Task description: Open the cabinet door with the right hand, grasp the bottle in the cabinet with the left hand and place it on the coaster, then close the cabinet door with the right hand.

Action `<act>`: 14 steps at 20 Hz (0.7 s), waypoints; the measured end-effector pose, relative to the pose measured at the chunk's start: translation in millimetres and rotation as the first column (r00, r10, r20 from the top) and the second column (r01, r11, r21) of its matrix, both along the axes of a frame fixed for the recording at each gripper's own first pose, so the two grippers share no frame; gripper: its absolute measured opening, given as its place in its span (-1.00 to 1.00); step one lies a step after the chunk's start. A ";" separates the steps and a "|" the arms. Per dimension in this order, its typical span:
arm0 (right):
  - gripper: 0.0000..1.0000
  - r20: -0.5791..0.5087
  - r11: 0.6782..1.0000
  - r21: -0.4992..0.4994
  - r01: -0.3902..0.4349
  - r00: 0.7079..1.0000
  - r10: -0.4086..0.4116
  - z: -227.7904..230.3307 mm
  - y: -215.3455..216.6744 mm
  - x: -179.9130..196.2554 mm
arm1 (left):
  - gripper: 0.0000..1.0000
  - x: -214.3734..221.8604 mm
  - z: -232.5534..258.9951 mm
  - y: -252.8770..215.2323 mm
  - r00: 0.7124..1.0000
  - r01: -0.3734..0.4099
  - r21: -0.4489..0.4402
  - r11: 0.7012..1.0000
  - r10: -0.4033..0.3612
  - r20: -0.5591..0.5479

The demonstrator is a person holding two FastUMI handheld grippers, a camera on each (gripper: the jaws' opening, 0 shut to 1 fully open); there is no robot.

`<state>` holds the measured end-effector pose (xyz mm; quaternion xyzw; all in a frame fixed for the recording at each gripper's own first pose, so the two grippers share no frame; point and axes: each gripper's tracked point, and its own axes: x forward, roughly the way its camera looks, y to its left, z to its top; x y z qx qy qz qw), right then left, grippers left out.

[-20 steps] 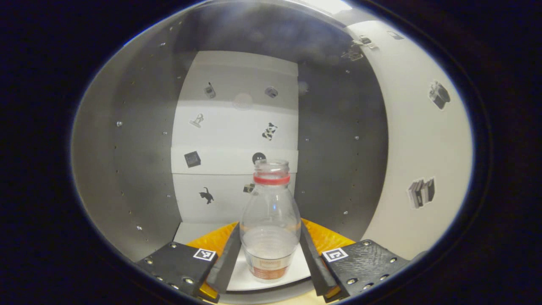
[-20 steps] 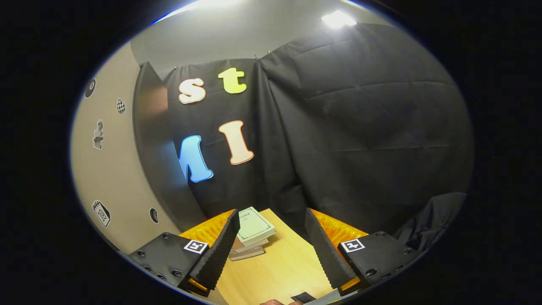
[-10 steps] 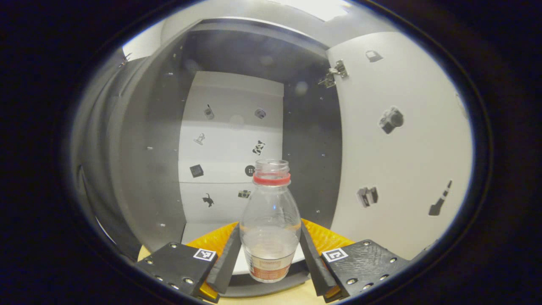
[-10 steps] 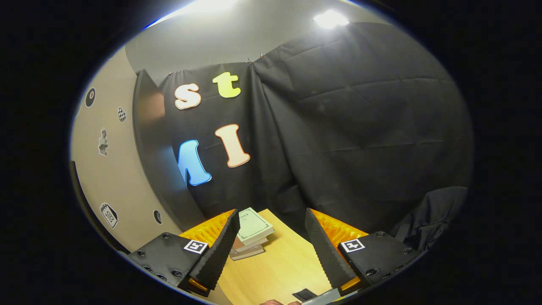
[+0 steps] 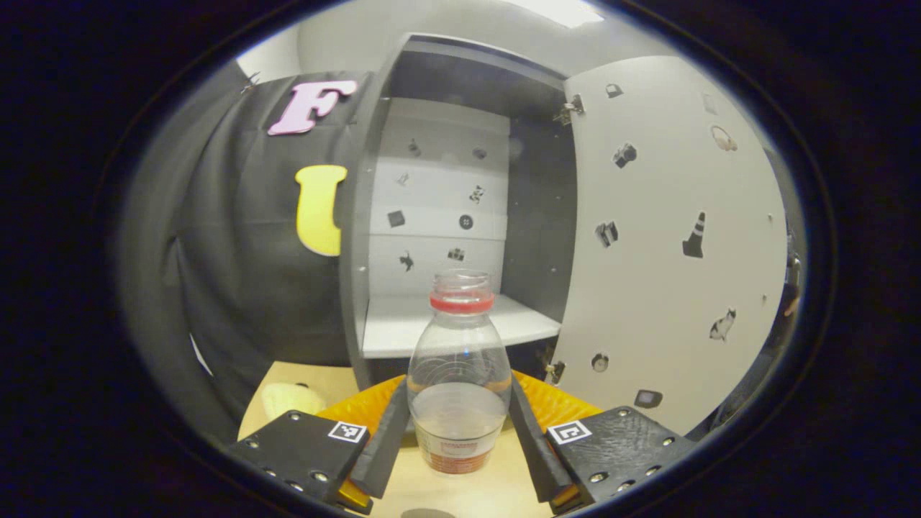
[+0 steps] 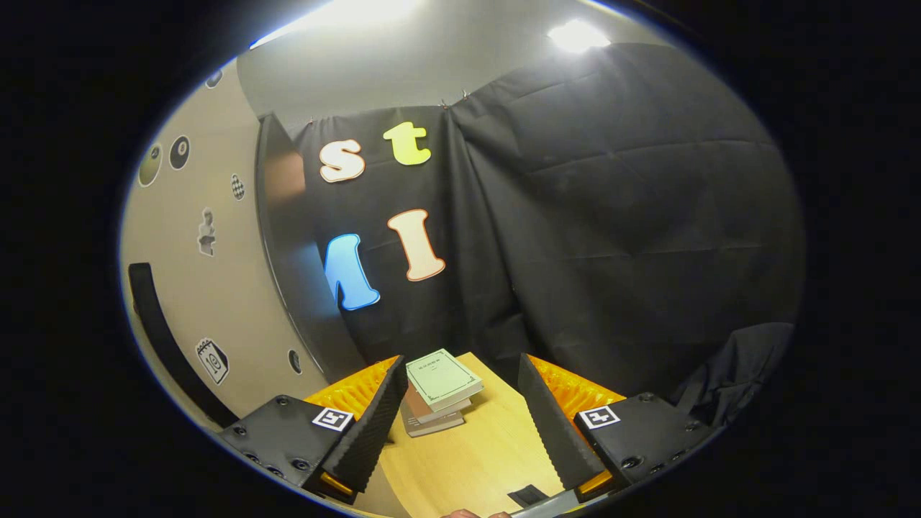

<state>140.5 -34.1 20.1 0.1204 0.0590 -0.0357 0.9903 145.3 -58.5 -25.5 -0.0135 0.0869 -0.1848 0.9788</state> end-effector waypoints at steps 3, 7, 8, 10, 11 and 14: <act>0.96 -0.006 1.000 -0.007 -0.010 1.000 0.010 -1.4 12.5 -7.6 | 0.52 -27.2 -34.5 30.7 0.999 -0.042 0.014 0.999 0.042 -0.015; 0.96 -0.008 1.000 -0.021 -0.020 1.000 0.020 -3.1 27.6 -20.3 | 0.46 -60.1 -92.6 63.9 0.994 -0.083 0.019 0.996 0.084 -0.074; 0.96 -0.014 1.000 -0.020 -0.023 1.000 0.022 -4.3 29.5 -23.6 | 0.46 -68.3 -104.7 69.8 0.993 -0.091 0.020 0.996 0.092 -0.079; 0.96 -0.026 1.000 -0.024 -0.019 1.000 0.018 -7.6 30.4 -30.5 | 0.52 -76.4 -128.7 77.0 0.992 -0.098 0.036 0.995 0.100 -0.076; 0.96 -0.031 0.999 -0.029 -0.013 0.999 0.012 -9.0 29.2 -33.7 | 0.46 -80.3 -143.1 79.6 0.991 -0.100 0.050 0.994 0.104 -0.083; 0.96 -0.038 0.999 -0.044 -0.004 0.999 0.002 -8.6 29.6 -39.3 | 0.53 -86.8 -177.6 82.8 0.987 -0.115 0.043 0.992 0.119 -0.109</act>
